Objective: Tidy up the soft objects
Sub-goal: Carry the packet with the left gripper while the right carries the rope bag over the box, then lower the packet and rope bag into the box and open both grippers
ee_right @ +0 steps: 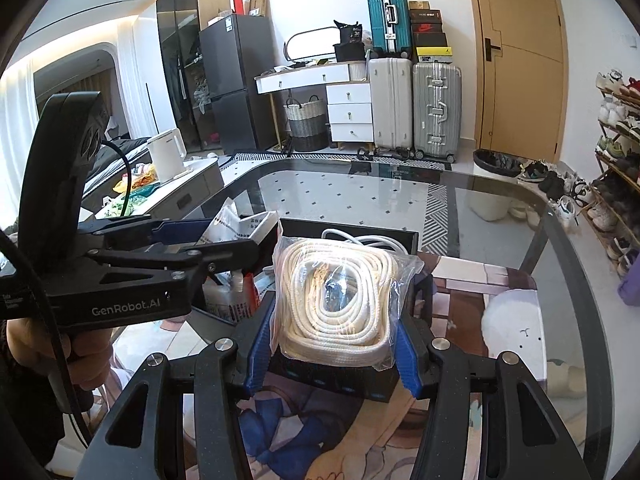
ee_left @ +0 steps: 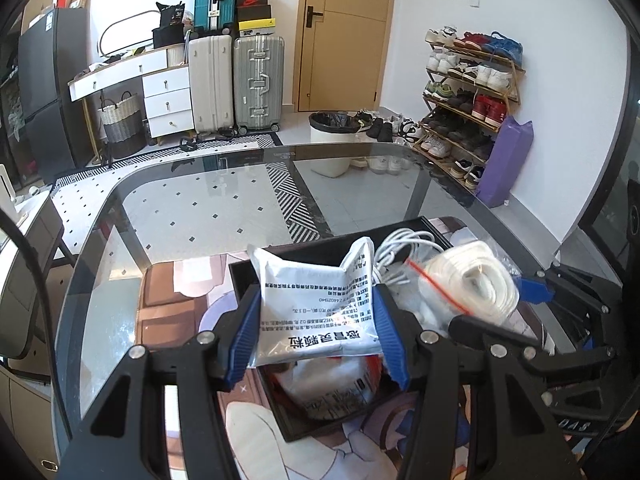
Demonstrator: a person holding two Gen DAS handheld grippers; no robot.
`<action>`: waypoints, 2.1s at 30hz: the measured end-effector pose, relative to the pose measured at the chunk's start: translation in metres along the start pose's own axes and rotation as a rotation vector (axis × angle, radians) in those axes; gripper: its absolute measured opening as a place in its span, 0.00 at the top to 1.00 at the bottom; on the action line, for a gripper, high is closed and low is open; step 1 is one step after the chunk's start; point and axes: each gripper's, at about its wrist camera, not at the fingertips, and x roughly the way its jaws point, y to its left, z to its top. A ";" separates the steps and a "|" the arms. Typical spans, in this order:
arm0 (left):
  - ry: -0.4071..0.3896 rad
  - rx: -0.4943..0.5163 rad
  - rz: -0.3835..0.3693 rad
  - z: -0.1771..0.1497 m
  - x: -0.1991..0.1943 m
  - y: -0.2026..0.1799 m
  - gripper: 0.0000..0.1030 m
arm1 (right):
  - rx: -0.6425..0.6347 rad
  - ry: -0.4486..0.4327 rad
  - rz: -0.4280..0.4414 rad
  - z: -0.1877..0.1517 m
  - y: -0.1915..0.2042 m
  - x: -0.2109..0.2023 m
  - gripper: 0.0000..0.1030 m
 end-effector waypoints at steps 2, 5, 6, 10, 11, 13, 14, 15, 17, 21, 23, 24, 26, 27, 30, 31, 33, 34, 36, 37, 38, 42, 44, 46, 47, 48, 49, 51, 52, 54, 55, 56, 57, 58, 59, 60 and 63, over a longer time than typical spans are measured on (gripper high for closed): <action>0.001 0.000 0.003 0.002 0.002 0.001 0.48 | -0.013 0.008 0.004 0.002 0.001 0.004 0.49; 0.002 0.010 0.009 0.002 0.005 -0.001 0.48 | -0.016 0.014 0.006 0.005 0.000 0.011 0.49; 0.000 0.012 0.012 0.003 0.006 -0.001 0.48 | -0.015 0.018 0.005 0.006 -0.001 0.013 0.49; 0.003 0.022 0.022 0.004 0.011 -0.004 0.47 | -0.027 0.034 0.001 0.006 -0.001 0.022 0.49; 0.004 0.028 0.025 0.003 0.012 -0.005 0.47 | -0.031 0.037 0.000 0.006 0.000 0.024 0.49; 0.004 0.037 0.025 0.003 0.013 -0.006 0.47 | -0.030 0.041 0.000 0.006 0.000 0.027 0.49; 0.009 0.039 0.025 0.002 0.015 -0.007 0.47 | -0.032 0.046 -0.003 0.006 0.000 0.029 0.49; 0.012 0.040 0.023 0.003 0.017 -0.007 0.47 | -0.034 0.050 -0.006 0.006 -0.001 0.031 0.49; 0.024 0.041 0.019 0.002 0.020 -0.009 0.47 | -0.039 0.051 -0.007 0.006 -0.002 0.033 0.49; 0.030 0.050 0.027 0.000 0.024 -0.011 0.48 | -0.056 0.058 -0.011 0.008 -0.003 0.036 0.49; 0.033 0.049 0.024 0.000 0.025 -0.010 0.48 | -0.061 0.059 -0.010 0.009 -0.005 0.037 0.49; 0.034 0.050 0.024 0.000 0.025 -0.010 0.48 | -0.061 0.062 -0.006 0.010 -0.006 0.038 0.49; 0.035 0.055 0.029 -0.001 0.026 -0.010 0.48 | -0.065 0.072 0.004 0.011 -0.007 0.038 0.49; 0.037 0.055 0.030 -0.002 0.026 -0.010 0.48 | -0.066 0.074 0.005 0.011 -0.007 0.039 0.49; 0.044 0.058 0.037 -0.003 0.028 -0.009 0.48 | -0.085 0.086 0.003 0.011 -0.003 0.040 0.49; 0.046 0.060 0.039 -0.003 0.028 -0.009 0.49 | -0.086 0.090 0.007 0.011 -0.002 0.040 0.49; 0.049 0.074 0.042 -0.004 0.028 -0.009 0.49 | -0.052 0.101 0.032 0.011 -0.004 0.040 0.49; 0.049 0.081 0.042 -0.004 0.028 -0.010 0.49 | -0.050 0.099 0.032 0.010 -0.004 0.040 0.49; 0.051 0.096 0.042 -0.005 0.027 -0.012 0.49 | -0.050 0.107 0.025 0.010 -0.003 0.039 0.49; 0.051 0.103 0.041 -0.006 0.027 -0.014 0.49 | -0.048 0.110 0.023 0.010 -0.003 0.038 0.49; 0.052 0.108 0.039 -0.006 0.027 -0.014 0.49 | -0.046 0.114 0.021 0.009 -0.003 0.038 0.49; 0.058 0.107 0.035 -0.006 0.025 -0.014 0.47 | -0.032 0.118 0.041 0.009 -0.005 0.036 0.49; 0.062 0.099 0.036 -0.005 0.025 -0.013 0.47 | -0.037 0.115 0.047 0.011 -0.005 0.036 0.47; 0.062 0.073 0.041 -0.004 0.022 -0.011 0.44 | -0.043 0.103 0.052 0.011 -0.006 0.036 0.45; 0.061 0.064 0.036 -0.004 0.021 -0.010 0.41 | -0.048 0.092 0.048 0.011 -0.005 0.034 0.43; 0.055 0.058 0.033 -0.003 0.018 -0.010 0.37 | -0.054 0.078 0.037 0.011 -0.005 0.032 0.37; 0.045 0.057 0.031 -0.003 0.015 -0.011 0.34 | -0.059 0.063 0.028 0.012 -0.006 0.029 0.34; 0.025 0.065 0.034 -0.003 0.008 -0.013 0.30 | -0.062 0.031 0.020 0.013 -0.007 0.022 0.25; 0.017 0.069 0.034 -0.004 0.005 -0.014 0.27 | -0.062 0.019 0.016 0.013 -0.008 0.019 0.22; -0.004 0.073 0.042 -0.004 -0.003 -0.015 0.19 | -0.058 -0.003 -0.001 0.014 -0.011 0.012 0.12; -0.017 0.075 0.042 -0.004 -0.007 -0.016 0.17 | -0.055 -0.012 -0.009 0.014 -0.012 0.009 0.11; -0.029 0.075 0.046 -0.005 -0.010 -0.016 0.13 | -0.053 -0.019 -0.009 0.012 -0.013 0.006 0.08; -0.042 0.074 0.051 -0.005 -0.014 -0.016 0.09 | -0.050 -0.028 -0.007 0.012 -0.015 0.003 0.07; -0.056 0.069 0.052 -0.006 -0.018 -0.016 0.07 | -0.048 -0.033 -0.007 0.011 -0.016 0.000 0.04; -0.073 0.059 0.053 -0.008 -0.022 -0.015 0.04 | -0.048 -0.041 -0.008 0.009 -0.018 -0.003 0.01; -0.085 0.050 0.055 -0.009 -0.025 -0.014 0.02 | -0.048 -0.051 -0.008 0.008 -0.019 -0.007 0.01; -0.117 0.011 0.070 -0.014 -0.034 -0.012 0.00 | -0.048 -0.089 -0.013 0.004 -0.021 -0.016 0.01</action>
